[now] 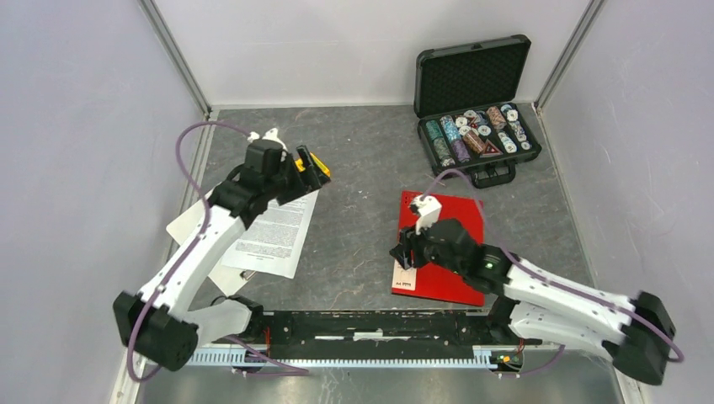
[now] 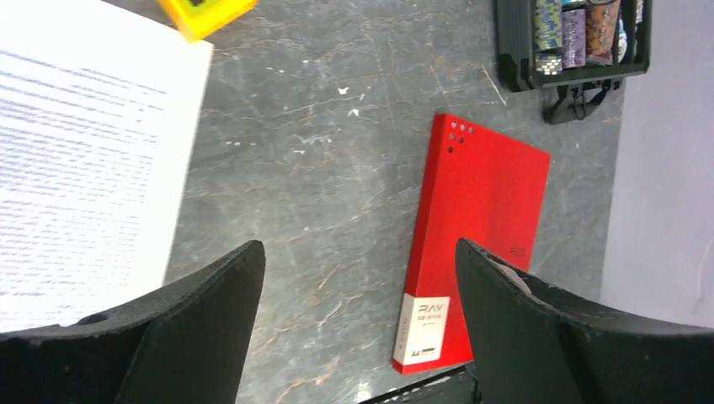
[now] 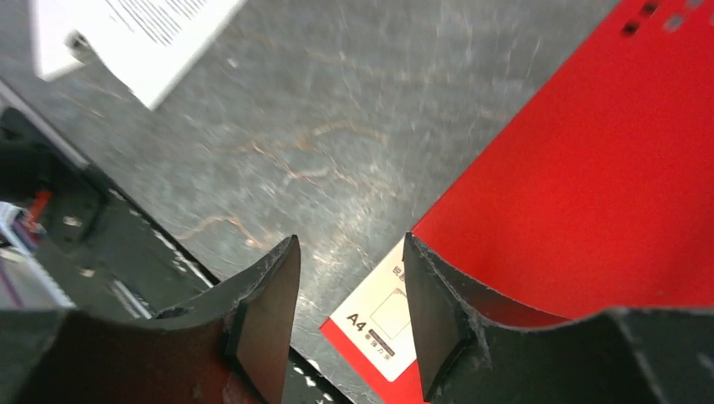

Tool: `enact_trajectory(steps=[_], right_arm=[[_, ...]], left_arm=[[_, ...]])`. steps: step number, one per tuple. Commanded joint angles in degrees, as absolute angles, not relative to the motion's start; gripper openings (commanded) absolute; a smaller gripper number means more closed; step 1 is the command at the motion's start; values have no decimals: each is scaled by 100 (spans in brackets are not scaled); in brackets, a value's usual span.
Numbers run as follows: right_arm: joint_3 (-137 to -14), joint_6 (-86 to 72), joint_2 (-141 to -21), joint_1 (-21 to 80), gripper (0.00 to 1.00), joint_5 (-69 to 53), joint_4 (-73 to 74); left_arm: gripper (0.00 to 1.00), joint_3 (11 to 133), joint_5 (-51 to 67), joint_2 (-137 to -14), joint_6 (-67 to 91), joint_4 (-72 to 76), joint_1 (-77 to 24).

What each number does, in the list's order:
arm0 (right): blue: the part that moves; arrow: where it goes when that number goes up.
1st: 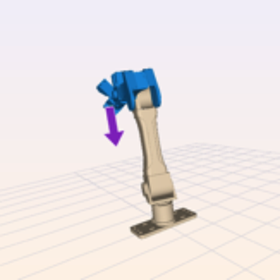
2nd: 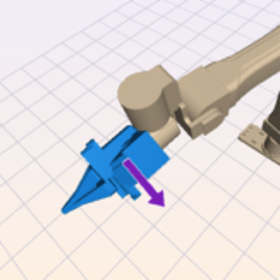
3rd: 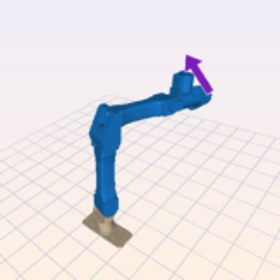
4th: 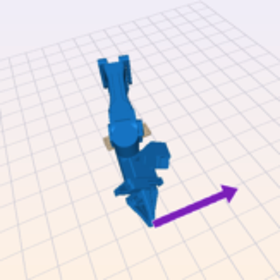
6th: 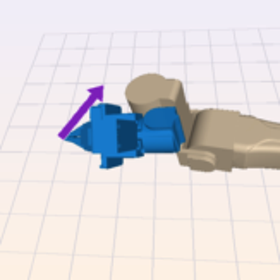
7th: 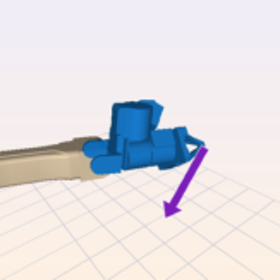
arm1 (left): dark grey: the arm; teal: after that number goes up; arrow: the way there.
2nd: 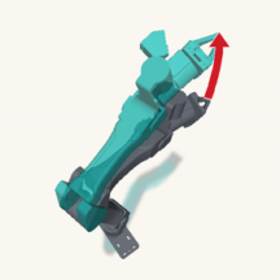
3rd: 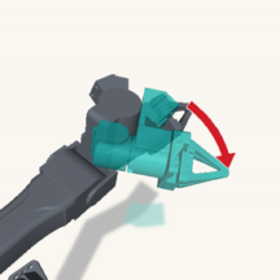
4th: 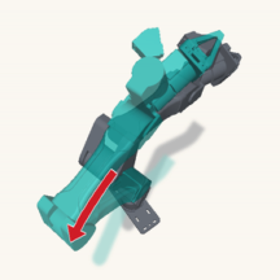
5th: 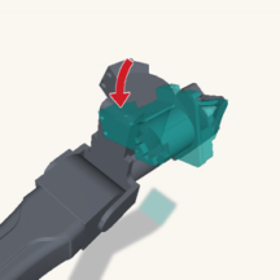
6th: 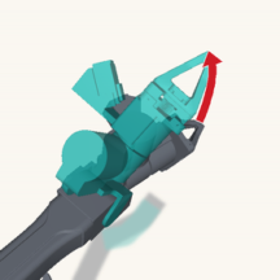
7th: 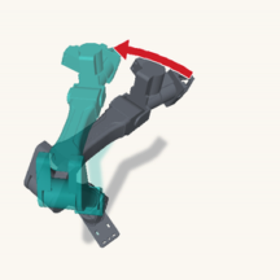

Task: Put the files into the folder

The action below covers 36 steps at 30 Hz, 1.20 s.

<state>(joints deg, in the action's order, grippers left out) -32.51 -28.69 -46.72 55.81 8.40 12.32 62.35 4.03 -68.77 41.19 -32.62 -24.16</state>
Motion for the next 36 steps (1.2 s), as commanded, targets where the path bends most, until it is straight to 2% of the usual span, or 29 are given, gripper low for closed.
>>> enact_trajectory(steps=[1, 8, 14, 21, 26, 30, 33, 36], right_arm=[[-3132, -3031, -5833, 5594, 53, 625, 145], [-3648, -3011, -7856, 5599, 48, 905, 65], [-3627, -3152, -8483, 5550, 49, 1622, 660], [-2782, -3216, -7717, 5070, 48, 1822, 744], [-2292, -3146, -7029, 4556, 47, 1928, 897], [-2113, -3046, -6422, 4347, 48, 1808, 867], [-2140, -2933, -6031, 4374, 53, 1218, 501], [-2211, -2736, -5847, 4556, 60, 929, -83]], left_arm=[[91, 5851, -176, -6406, 3352, -4023, -2298], [99, 5153, 184, -6408, 3422, -3983, -2107], [100, 4722, -226, -6649, 3768, -3797, -1724], [100, 4269, -607, -6691, 4355, -3440, -1343], [100, 4133, -1283, -6683, 4937, -3580, -1107], [100, 4076, -1192, -6569, 5091, -3697, -317], [100, 4185, -1295, -6533, 5150, -4014, 463], [100, 4198, -1901, -6511, 5447, -4304, 951]])
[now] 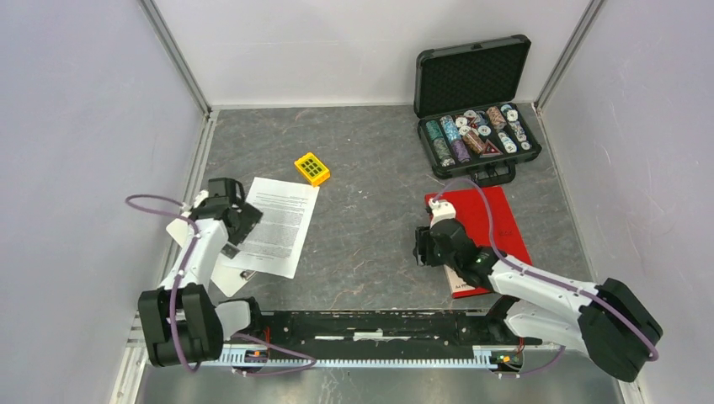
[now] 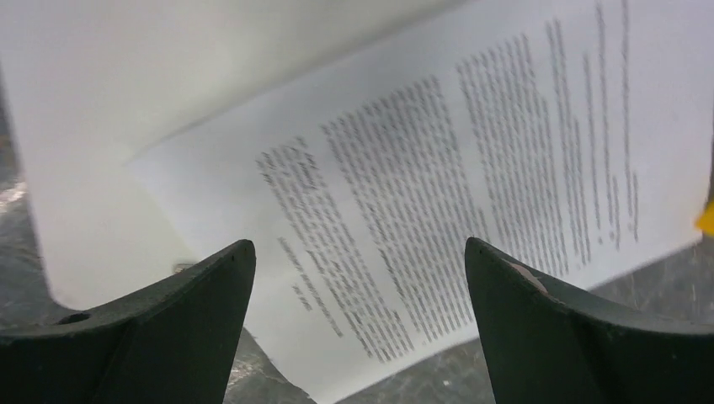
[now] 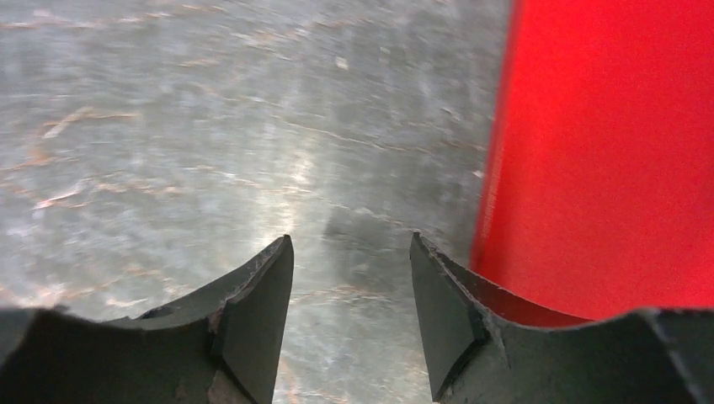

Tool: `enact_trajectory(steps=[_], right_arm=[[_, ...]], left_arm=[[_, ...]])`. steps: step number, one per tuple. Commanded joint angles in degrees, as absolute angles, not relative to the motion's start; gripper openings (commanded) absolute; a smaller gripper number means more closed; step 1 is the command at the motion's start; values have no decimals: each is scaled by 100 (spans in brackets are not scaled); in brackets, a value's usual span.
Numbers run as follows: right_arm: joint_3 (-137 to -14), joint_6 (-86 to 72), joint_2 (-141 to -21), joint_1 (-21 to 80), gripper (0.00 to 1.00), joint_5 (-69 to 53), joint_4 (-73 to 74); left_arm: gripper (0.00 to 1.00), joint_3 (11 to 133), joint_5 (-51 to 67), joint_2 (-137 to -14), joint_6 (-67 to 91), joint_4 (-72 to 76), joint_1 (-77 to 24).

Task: Put the files into the folder

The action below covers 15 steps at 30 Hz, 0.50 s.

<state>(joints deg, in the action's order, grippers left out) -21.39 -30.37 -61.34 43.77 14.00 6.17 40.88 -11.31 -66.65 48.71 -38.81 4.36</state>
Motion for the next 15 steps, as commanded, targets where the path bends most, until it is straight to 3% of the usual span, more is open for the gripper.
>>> enact_trajectory(steps=[1, 7, 15], right_arm=[[-2232, -2633, -5845, 4635, 63, 896, -306], [-2310, -1676, -6593, 5236, 80, 224, -2443], [-2587, -749, -7752, 5944, 87, 150, -3937]], left_arm=[[100, 4194, -1874, -6523, 5433, -4319, 1164], [100, 4343, -1697, -6736, 5015, -4299, 1999], [95, 4022, -1306, -7375, 5579, -4393, 3186]])
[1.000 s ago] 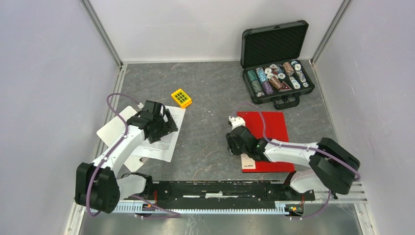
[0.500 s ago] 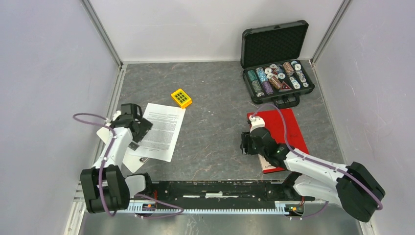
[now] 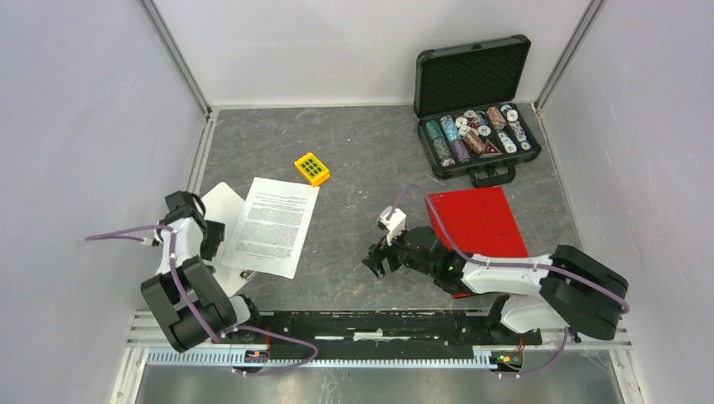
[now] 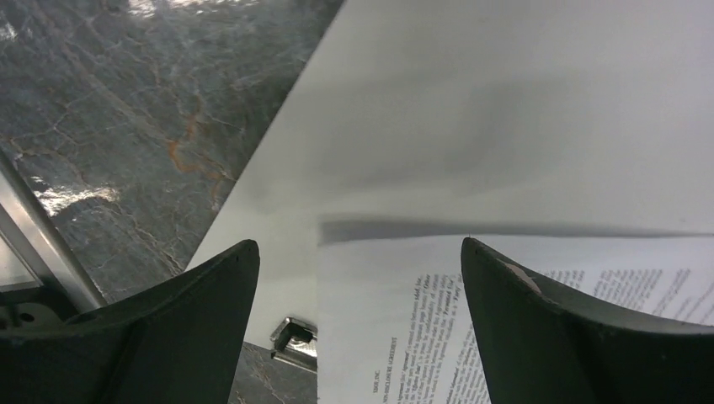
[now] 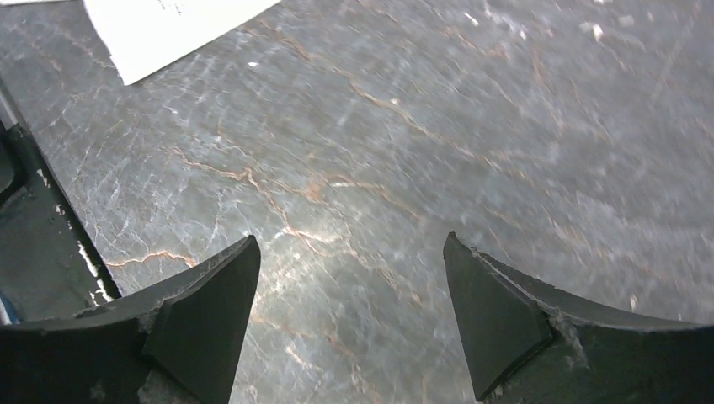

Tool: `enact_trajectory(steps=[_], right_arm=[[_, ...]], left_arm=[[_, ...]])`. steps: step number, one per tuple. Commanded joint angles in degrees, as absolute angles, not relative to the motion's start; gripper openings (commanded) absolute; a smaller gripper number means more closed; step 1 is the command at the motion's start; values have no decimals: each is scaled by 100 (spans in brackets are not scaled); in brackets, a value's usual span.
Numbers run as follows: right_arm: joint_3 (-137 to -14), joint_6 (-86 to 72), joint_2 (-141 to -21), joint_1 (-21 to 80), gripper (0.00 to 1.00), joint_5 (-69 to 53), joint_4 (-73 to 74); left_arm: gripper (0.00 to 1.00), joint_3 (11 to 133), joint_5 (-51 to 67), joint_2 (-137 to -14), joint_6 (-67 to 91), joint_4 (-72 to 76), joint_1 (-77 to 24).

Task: Put the files into the folder

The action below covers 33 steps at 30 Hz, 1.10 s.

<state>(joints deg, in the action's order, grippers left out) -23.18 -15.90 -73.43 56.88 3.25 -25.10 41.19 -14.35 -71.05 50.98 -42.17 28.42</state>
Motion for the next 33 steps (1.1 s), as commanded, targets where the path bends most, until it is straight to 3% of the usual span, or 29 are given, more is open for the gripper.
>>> enact_trajectory(steps=[1, 4, 16, 22, 30, 33], right_arm=[[-2644, -362, -7920, 6087, 89, 180, -4190], [-3000, 750, -8578, 6542, 92, 607, -4455], [-3683, 1942, -10148, 7275, 93, 314, -6006], [-3642, 1799, -10206, 7314, 92, 778, -6205], [-3244, 1614, -9993, 7314, 92, 1103, -6511], [-3018, 1490, -9935, 7280, 92, 1226, -6766]], left_arm=[[95, 4018, -1305, -7447, 5618, -4436, 3247], [95, 4003, -1369, -7508, 5716, -4548, 3301], [87, 3375, -541, -7020, 6032, -4620, 3294], [100, 3334, -103, -6327, 5696, -4483, 3291], [100, 3125, 410, -5047, 5843, -4936, 3295], [96, 2989, 621, -4589, 5949, -5201, 3279]])
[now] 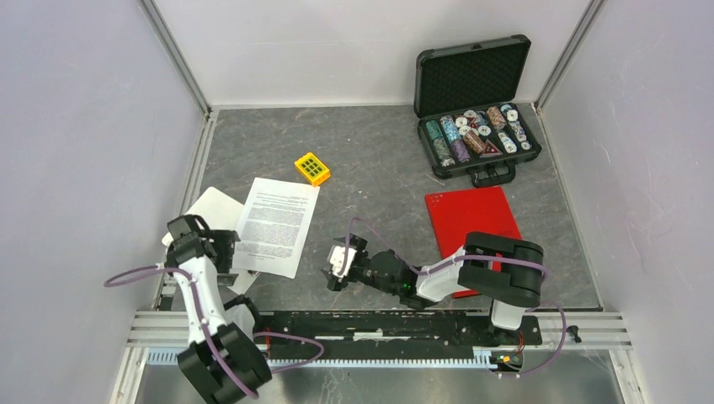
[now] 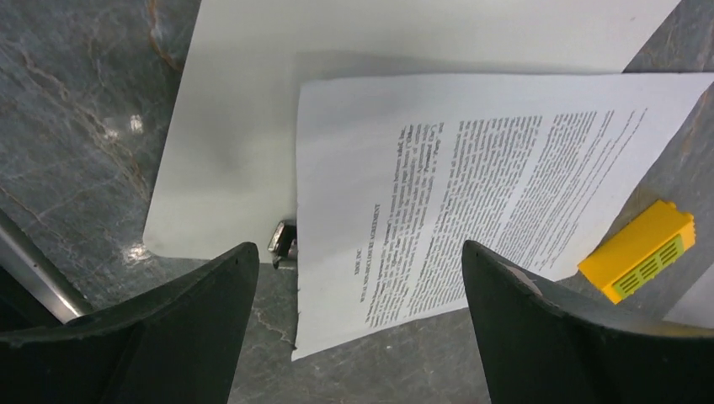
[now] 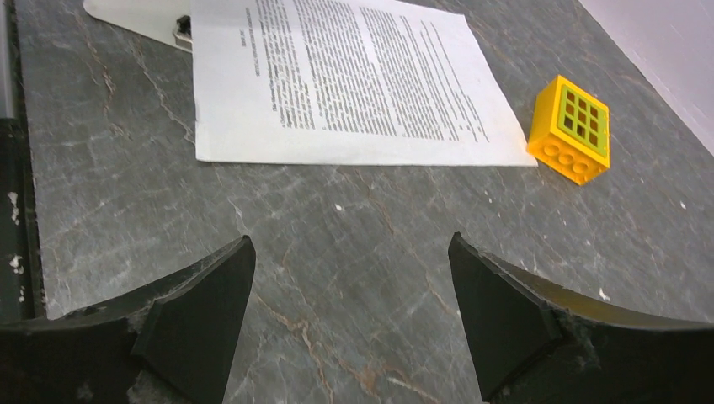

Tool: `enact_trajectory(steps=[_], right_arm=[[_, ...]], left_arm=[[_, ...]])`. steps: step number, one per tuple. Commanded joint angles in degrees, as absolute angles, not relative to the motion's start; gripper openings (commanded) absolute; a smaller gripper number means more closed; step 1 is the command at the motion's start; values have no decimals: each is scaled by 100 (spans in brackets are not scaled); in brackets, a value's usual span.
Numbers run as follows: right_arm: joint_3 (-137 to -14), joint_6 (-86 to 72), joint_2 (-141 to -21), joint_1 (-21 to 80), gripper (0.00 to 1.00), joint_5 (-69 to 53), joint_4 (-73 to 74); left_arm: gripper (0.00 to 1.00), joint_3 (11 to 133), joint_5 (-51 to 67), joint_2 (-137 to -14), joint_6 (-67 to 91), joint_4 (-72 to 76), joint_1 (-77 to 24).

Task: Put the files into the folder

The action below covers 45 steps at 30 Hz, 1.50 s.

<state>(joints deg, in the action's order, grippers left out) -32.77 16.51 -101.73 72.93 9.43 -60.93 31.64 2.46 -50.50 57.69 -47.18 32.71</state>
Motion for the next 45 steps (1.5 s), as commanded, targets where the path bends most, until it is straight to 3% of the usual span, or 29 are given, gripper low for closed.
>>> enact_trajectory(steps=[1, 7, 22, 32, 45], right_arm=[[-2971, 1416, -9908, 7240, 92, 1196, -6793], [-2646, 1060, -9748, 7054, 93, 1084, -7183], [-2413, 881, -9627, 6790, 93, 861, -7434], [-2465, 783, -9715, 6750, 93, 747, -7444], [-2705, 678, -9992, 6754, 93, 574, -7392]], left_arm=[[95, 3001, 613, -4490, 5939, -5348, 3255], [98, 2710, 585, -4254, 6194, -5683, 2910], [99, 1602, 1064, -3970, 7314, -4196, 1844], [80, 1046, 1032, -3207, 7693, -3403, 1802], [69, 1103, 1224, -3026, 7531, -2499, 1775]])
